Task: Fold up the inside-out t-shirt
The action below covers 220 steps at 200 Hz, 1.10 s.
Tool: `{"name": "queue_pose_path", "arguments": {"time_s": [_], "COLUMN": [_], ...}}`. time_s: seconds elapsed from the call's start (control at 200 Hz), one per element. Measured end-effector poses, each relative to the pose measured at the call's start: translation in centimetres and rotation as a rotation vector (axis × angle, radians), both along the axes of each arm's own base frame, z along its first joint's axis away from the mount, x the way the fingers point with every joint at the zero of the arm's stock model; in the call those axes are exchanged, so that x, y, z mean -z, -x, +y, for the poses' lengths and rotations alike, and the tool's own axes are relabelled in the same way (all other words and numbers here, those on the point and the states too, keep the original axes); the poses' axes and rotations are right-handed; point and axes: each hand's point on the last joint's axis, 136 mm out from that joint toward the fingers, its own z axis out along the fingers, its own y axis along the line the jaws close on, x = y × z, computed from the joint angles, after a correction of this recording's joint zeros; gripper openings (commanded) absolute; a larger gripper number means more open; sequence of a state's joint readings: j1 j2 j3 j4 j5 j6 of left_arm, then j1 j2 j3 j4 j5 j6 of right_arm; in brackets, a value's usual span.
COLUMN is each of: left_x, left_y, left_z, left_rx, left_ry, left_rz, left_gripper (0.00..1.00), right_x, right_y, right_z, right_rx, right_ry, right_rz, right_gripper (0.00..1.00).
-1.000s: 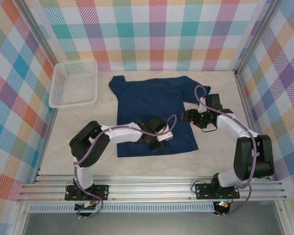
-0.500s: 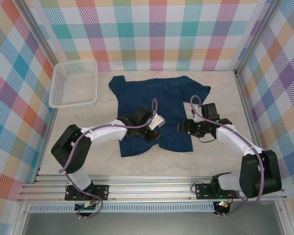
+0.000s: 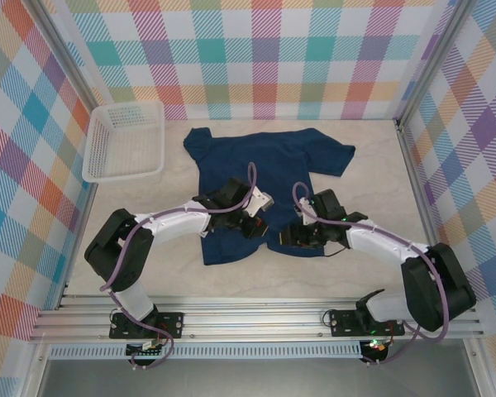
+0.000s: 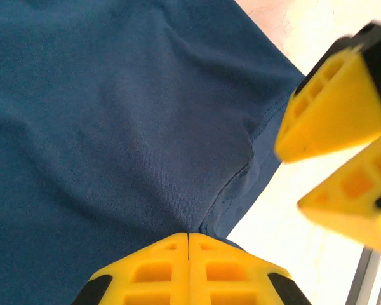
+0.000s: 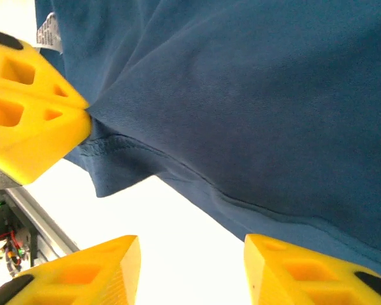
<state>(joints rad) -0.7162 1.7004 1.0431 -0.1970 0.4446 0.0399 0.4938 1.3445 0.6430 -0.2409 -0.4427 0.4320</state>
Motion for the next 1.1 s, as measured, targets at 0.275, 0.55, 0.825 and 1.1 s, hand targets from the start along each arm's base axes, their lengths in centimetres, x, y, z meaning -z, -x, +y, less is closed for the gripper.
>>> {"name": "queue_pose_path", "arguments": {"time_s": [0.275,0.55,0.825,1.1], "left_x": [-0.2,-0.1,0.1,-2.4], "left_y": [0.2,0.3,0.1,2.6], "left_z": [-0.3,-0.3,0.1,4.9], "left_rx": [-0.002,-0.002,-0.011,-0.082], "left_ry": [0.026,0.027,0.021,0.053], "left_rz": [0.021,0.028,0.025,-0.133], "left_gripper": [0.00,0.00,0.28,0.56], "right_x": [0.0,-0.3,-0.4,-2.6], "right_y": [0.7,-0.5,-0.9,-0.5], "right_z": [3.5,4.5,4.4,4.7], "right_rx": [-0.057,-0.037,-0.031,-0.033], "right_ry": [-0.139,-0.190,-0.182,-0.190], "right_rz": [-0.027,-0.049,-0.074,-0.012], "right_gripper": [0.42,0.12,0.00,0.00]}}
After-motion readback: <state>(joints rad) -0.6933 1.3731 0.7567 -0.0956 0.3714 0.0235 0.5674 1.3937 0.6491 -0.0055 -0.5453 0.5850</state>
